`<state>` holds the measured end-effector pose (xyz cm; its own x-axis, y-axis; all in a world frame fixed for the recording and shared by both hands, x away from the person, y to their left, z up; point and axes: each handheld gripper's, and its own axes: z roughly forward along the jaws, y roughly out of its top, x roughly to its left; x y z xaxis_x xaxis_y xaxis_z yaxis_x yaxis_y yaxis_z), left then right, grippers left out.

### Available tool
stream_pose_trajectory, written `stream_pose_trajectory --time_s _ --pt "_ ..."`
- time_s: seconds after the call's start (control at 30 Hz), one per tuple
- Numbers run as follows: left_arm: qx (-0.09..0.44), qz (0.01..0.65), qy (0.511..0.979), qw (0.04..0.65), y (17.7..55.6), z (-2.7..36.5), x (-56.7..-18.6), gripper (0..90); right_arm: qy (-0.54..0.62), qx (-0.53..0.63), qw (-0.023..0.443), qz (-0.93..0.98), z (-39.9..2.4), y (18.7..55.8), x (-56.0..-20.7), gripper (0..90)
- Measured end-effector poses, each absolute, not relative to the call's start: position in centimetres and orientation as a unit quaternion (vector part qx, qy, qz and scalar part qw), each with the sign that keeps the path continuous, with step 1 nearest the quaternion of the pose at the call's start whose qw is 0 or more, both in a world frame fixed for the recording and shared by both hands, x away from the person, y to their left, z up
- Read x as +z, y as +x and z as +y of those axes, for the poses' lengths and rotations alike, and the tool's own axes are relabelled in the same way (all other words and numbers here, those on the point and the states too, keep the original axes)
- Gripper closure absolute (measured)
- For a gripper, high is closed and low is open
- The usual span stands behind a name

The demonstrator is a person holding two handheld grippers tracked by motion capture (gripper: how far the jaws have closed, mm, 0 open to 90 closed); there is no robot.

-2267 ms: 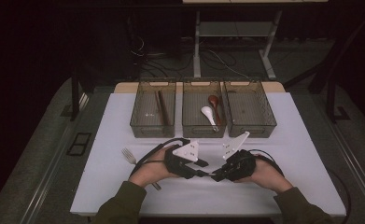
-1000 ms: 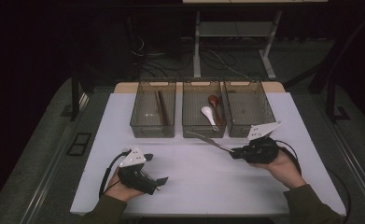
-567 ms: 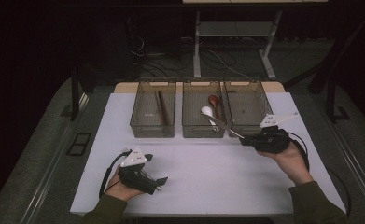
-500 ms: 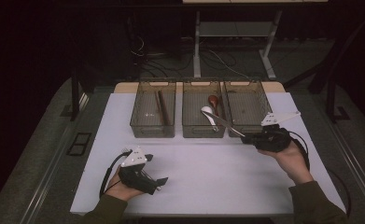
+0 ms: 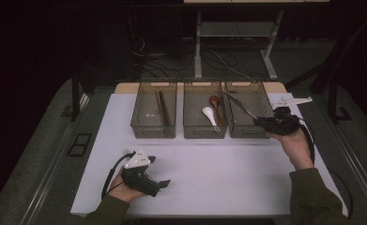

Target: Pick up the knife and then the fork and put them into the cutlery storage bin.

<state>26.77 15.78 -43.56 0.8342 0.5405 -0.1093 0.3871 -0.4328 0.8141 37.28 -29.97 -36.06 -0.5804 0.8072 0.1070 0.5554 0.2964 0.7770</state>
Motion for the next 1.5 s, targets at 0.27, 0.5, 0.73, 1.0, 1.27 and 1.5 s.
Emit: stream_pose_trajectory --time_s 0.27,0.5,0.73,1.0,1.27,1.5 --pt "0.085 0.275 0.843 0.454 26.7 15.8 -43.6 0.0 0.478 0.384 0.167 0.772 -31.2 40.6 -35.9 83.4" --pt "0.086 0.274 0.845 0.452 26.8 15.8 -43.7 0.0 0.508 0.344 0.164 0.772 -31.0 43.0 -36.4 83.4" --pt "0.088 0.276 0.843 0.453 26.8 15.9 -43.6 0.0 0.524 0.310 0.157 0.778 -30.7 44.4 -37.9 83.3" --pt "0.084 0.278 0.842 0.454 26.8 16.0 -43.7 0.0 0.528 0.284 0.150 0.786 -30.1 45.1 -39.0 83.3" --pt "0.083 0.277 0.845 0.451 26.9 15.9 -43.8 0.0 0.529 0.261 0.150 0.793 -29.8 45.2 -39.5 83.2" --pt "0.083 0.280 0.842 0.454 26.9 16.0 -43.7 0.0 0.524 0.288 0.179 0.782 -30.1 45.0 -38.9 66.0"
